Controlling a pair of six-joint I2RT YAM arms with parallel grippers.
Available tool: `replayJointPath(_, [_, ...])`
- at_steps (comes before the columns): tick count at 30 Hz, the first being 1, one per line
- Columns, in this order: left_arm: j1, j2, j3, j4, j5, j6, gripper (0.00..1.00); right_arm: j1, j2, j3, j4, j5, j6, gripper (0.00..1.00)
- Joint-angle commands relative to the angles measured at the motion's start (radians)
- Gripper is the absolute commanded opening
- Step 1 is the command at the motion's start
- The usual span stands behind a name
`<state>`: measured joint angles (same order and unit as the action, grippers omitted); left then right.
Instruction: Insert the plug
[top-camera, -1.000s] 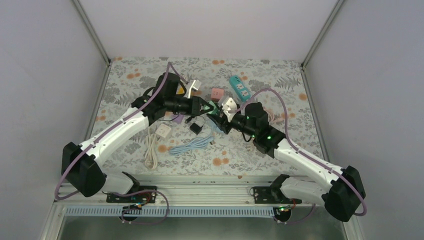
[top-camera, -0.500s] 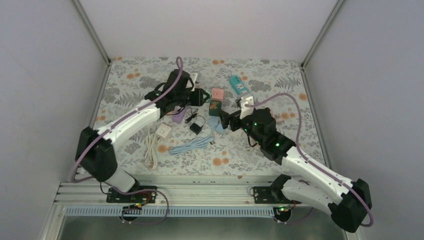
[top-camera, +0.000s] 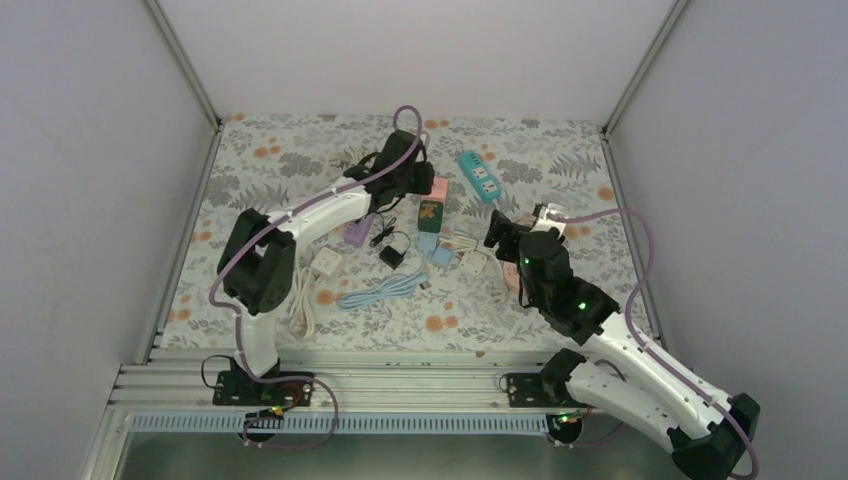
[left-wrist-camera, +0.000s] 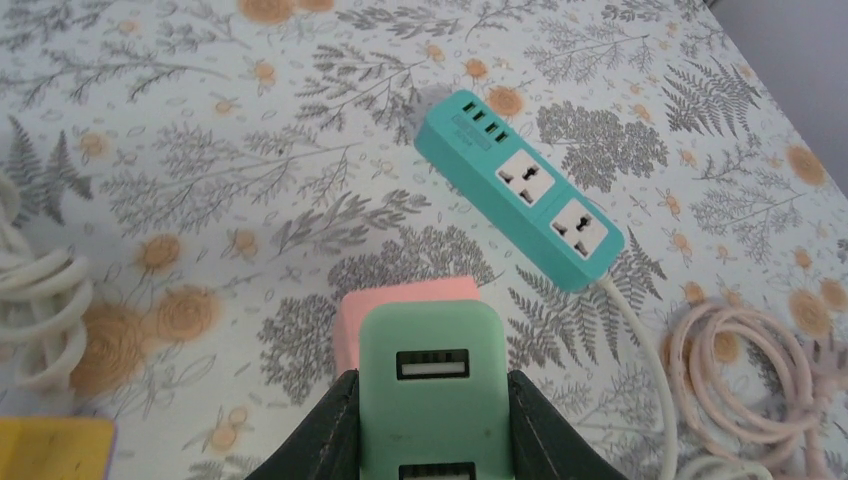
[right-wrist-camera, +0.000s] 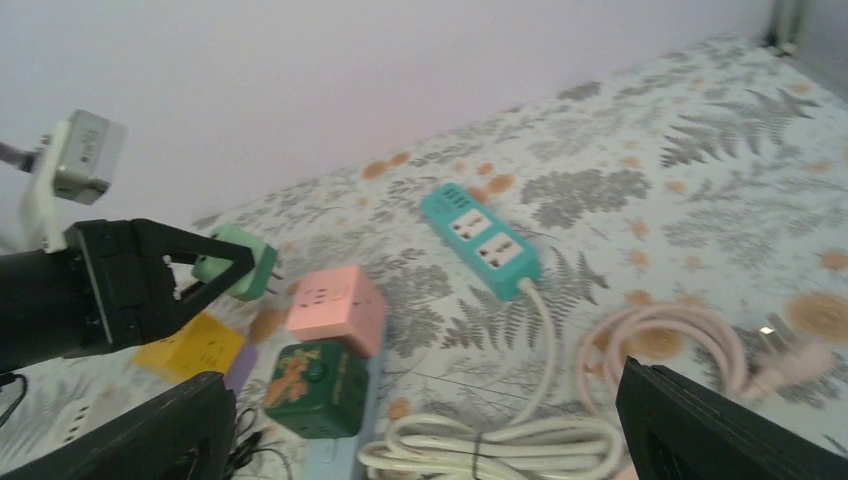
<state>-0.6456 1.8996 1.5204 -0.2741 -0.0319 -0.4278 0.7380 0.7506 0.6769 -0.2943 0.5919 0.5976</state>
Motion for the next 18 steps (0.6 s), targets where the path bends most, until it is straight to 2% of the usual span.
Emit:
replayJointPath(1, [-0.031,0.075,0.098,0.003,-0.079,0.041,0.2,-0.006,0.001,0.001,-0.077,0.187,0.118,0.98])
replayJointPath(7, [-0.064,0.122,0.153,-0.033,-0.165,0.072,0.19,-0.008,0.011,-0.023,-0.07,0.194,0.136,0.99])
replayJointPath(18, [-0.065,0.176,0.172,-0.072,-0.179,0.064,0.19,-0.008,-0.028,-0.033,-0.099,0.235,0.175,0.98])
